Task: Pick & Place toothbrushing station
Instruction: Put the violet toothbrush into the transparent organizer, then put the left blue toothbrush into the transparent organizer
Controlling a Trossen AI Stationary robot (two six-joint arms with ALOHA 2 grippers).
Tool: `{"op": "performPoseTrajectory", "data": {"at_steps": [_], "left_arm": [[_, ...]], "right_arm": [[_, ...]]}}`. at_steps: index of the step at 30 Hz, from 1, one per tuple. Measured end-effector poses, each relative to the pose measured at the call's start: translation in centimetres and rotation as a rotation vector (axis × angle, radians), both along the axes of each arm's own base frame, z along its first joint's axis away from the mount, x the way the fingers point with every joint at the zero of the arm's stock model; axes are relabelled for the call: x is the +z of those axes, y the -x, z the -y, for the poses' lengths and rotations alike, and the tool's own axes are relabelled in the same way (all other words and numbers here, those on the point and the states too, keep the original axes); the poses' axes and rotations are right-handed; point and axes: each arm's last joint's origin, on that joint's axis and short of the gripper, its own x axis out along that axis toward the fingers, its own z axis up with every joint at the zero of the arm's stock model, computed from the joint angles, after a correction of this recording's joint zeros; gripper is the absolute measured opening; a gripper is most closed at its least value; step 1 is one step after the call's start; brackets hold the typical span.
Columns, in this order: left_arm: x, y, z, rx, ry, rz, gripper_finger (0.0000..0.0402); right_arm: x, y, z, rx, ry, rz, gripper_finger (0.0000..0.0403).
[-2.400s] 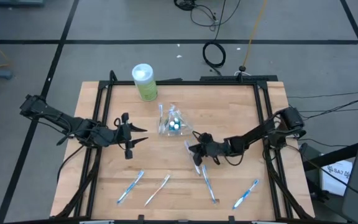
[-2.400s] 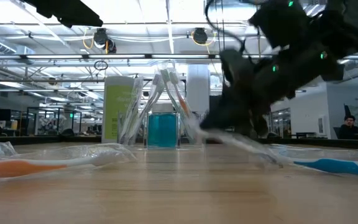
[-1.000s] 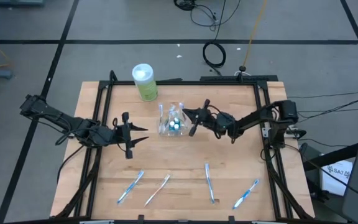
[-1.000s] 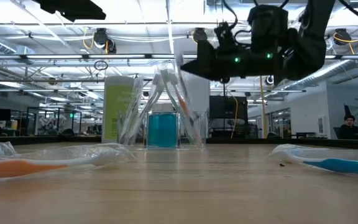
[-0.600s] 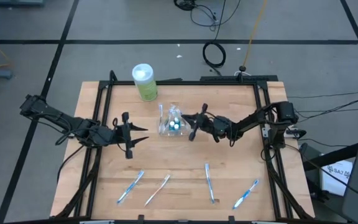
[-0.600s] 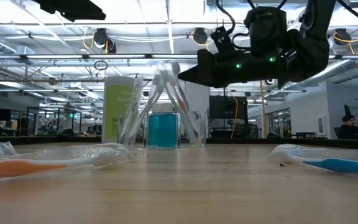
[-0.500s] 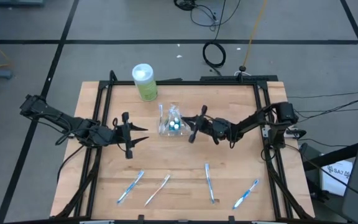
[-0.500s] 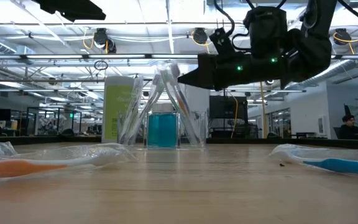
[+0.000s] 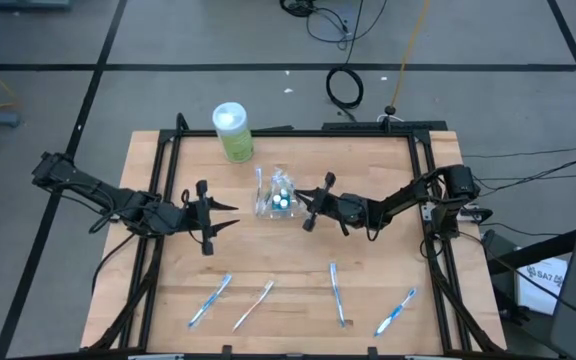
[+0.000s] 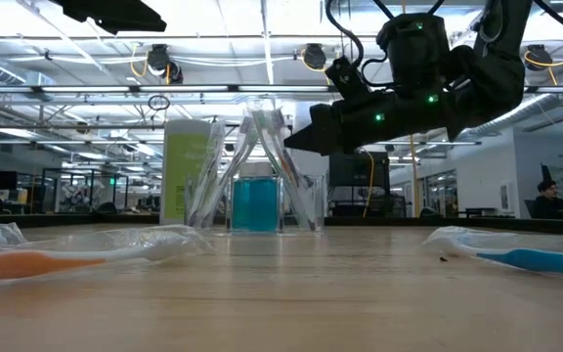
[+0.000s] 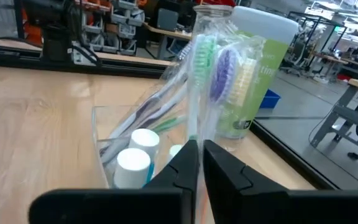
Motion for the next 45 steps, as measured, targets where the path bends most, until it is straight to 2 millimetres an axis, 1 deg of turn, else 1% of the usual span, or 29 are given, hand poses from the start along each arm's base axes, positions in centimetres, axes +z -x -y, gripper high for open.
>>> {"op": "performPoseTrajectory", "data": {"at_steps": [5,8,12,16,20,24,26,29,32,35,40,45], "left_arm": [[0.0,0.0,0.0,0.000,0.001,0.000,0.0141],[0.0,0.0,0.0,0.002,0.008,0.002,0.0141],[0.0,0.0,0.0,0.006,0.024,0.005,0.0141],[0.0,0.0,0.0,0.011,0.041,0.008,0.0141],[0.0,0.0,0.0,0.025,0.087,0.015,0.0141],[0.0,0.0,0.0,0.051,0.170,0.032,0.0141],[0.0,0.0,0.0,0.068,0.236,0.043,0.0141],[-0.3,0.0,0.2,0.048,0.346,0.026,0.0141],[-1.3,-0.7,1.0,0.021,0.413,-0.039,0.0140],[-2.6,-1.5,2.3,0.017,0.460,-0.104,0.0140],[-6.1,-2.8,4.7,0.020,0.544,-0.287,0.0140],[-9.1,-3.0,6.9,0.097,0.718,-0.451,0.0140]], "right_arm": [[0.0,0.0,0.0,0.002,0.018,-0.009,0.0056],[0.1,0.0,0.0,0.001,0.014,-0.005,0.0087],[0.9,0.2,0.0,-0.001,-0.010,0.012,0.0133],[2.2,0.6,-0.1,0.002,-0.013,0.017,0.0171],[3.8,1.2,-0.7,0.021,-0.014,0.014,0.0197],[5.4,1.9,-1.4,0.046,-0.014,0.024,0.0211],[6.2,2.2,-1.8,0.059,-0.011,0.033,0.0215],[7.4,2.7,-2.3,0.078,0.018,0.057,0.0217],[8.4,3.2,-2.5,0.091,0.066,0.070,0.0216],[8.9,3.4,-2.5,0.093,0.105,0.065,0.0213],[9.3,3.6,-2.2,0.084,0.185,0.042,0.0211],[9.4,3.6,-1.7,0.066,0.249,0.022,0.0212]]}}
